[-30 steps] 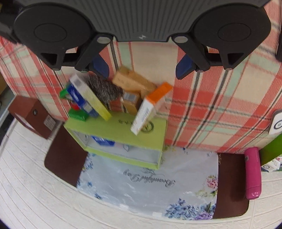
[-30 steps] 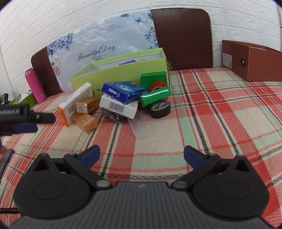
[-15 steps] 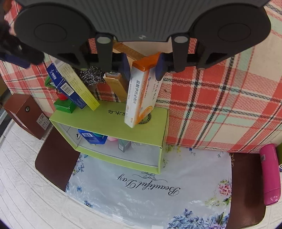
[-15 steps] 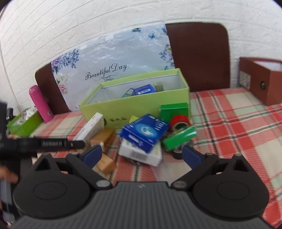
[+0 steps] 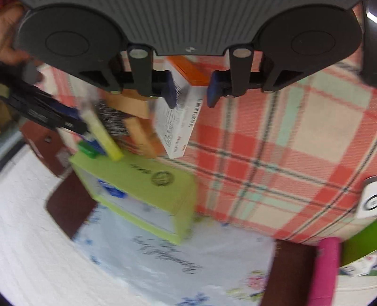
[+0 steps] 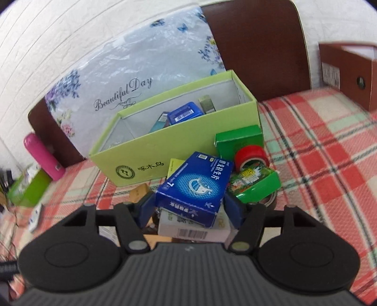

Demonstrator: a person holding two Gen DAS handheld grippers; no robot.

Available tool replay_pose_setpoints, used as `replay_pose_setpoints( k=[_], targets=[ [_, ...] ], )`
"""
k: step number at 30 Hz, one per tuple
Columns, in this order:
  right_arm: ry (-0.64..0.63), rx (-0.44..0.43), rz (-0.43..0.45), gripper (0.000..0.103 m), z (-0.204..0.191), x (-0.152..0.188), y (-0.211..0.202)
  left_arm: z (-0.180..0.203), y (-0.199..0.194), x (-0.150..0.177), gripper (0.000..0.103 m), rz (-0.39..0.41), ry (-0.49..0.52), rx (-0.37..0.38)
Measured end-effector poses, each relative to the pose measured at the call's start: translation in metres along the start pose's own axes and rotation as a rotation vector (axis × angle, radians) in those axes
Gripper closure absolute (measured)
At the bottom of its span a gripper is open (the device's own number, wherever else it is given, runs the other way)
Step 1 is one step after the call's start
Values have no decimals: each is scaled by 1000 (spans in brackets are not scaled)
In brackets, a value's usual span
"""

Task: Organize objects
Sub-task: 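Move both tools toward the blue medicine box and white medicine box, then grasp the blue medicine box with the right tool while the left tool grasps the white medicine box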

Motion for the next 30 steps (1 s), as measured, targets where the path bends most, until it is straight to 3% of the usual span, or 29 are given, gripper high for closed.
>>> replay_pose_setpoints(
  k=[2,5,6,8,14,17,18,22,24,25,26,29,30],
  targets=[
    [-93,4,40,40,-4,8,-16,-9,-2,-1,57,0,-22,-27],
    [-230,3,90,40,-6,26,-45,-3,-6,2,43,9,12,5],
    [-262,4,89,40,-5,33,-54,2,-5,2,34,6,36,13],
    [-308,-2,64,40,1,53,-71,10,-2,5,27,5,90,-2],
    [-328,67,-31,39,25,99,-96,28,35,6,24,-32,203,-105],
    [-320,106,-42,29,32,109,-98,34,43,9,25,-22,295,-139],
    [-312,110,-37,27,34,109,-99,33,44,11,31,-24,300,-157],
    [-281,116,-10,21,36,103,-99,40,31,25,33,-45,316,-163],
    [-266,115,-8,19,36,101,-96,49,18,40,54,-57,329,-163],
    [-258,112,-9,15,36,101,-95,54,13,46,54,-68,342,-156],
    [-251,109,-9,12,35,101,-93,58,9,51,52,-73,347,-148],
    [-254,130,-18,8,30,101,-84,67,8,56,27,-59,365,-168],
    [-258,139,-17,8,27,101,-79,69,11,54,27,-49,379,-177]
  ],
)
Point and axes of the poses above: each gripper's, at about its wrist camera, not at the fingertips, and y roughly the way its jaws point, z to its right, x to its underside, the point moved 4 cm from there along y, roughly the way its jaws point, and after that the axes turned 8 degrees about x, right-handed, at the moved point
